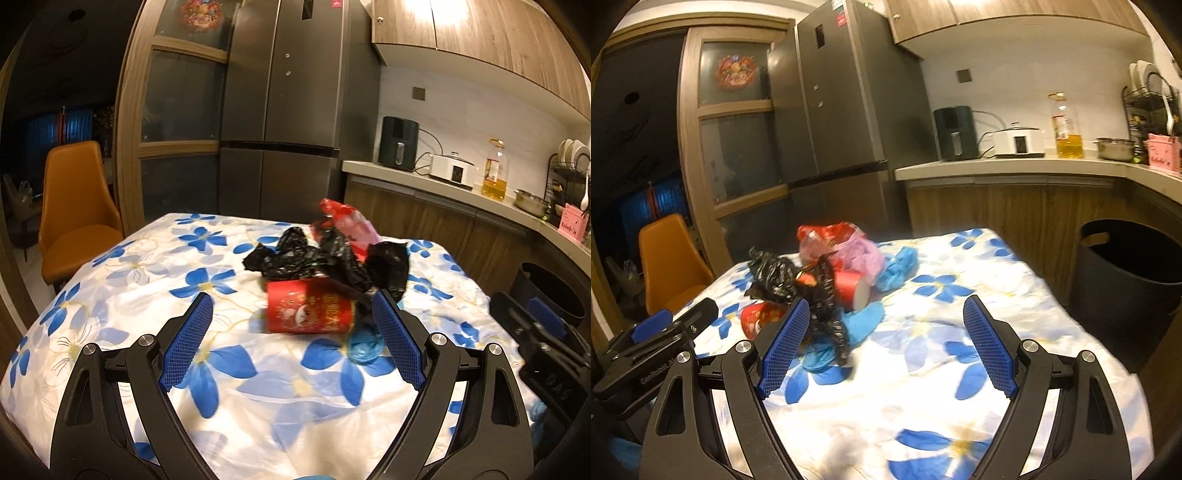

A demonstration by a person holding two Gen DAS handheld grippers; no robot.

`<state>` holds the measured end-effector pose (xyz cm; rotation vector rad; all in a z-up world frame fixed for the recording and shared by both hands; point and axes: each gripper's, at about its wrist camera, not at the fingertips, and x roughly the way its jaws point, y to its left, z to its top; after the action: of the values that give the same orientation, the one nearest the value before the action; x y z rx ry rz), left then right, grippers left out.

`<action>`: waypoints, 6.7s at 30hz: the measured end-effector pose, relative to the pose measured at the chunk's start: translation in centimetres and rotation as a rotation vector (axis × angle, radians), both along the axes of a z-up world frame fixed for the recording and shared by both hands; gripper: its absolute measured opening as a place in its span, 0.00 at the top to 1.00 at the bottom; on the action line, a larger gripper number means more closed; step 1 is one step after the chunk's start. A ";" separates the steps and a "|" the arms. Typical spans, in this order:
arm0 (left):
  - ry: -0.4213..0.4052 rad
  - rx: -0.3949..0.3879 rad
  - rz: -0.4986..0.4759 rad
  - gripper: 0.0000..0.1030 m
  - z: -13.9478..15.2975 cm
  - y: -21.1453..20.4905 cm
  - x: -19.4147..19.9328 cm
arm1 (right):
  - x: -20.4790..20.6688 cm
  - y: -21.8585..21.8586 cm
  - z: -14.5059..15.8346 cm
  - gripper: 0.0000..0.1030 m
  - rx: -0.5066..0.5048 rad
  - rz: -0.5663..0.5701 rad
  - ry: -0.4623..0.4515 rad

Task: Collect trash
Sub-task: 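Grasp the black plastic bag with the right tool and lift it, then grasp the red paper cup with the left tool while the right tool holds the black bag, then carry the cup and black bag over the bin and open both tools, then move both tools back over the trash pile on the table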

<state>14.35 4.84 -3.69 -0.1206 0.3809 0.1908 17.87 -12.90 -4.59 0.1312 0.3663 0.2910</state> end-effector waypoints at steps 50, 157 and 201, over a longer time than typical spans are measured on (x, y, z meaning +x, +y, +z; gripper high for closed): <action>0.169 -0.101 -0.079 0.09 -4.1 0.2 8.1 | 2.5 0.6 0.4 0.80 0.097 0.092 0.008; -0.039 -0.012 -0.755 0.19 2.8 -36.6 16.3 | 3.0 -28.4 3.3 0.77 0.123 -0.501 -0.116; 0.007 0.032 -0.447 0.16 3.5 -24.7 8.4 | -4.3 -21.8 4.9 0.32 0.074 -0.491 -0.127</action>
<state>22.71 -19.91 -0.16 -0.0016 0.4018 -0.2439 13.52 -34.74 0.32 0.2683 0.1875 -0.1724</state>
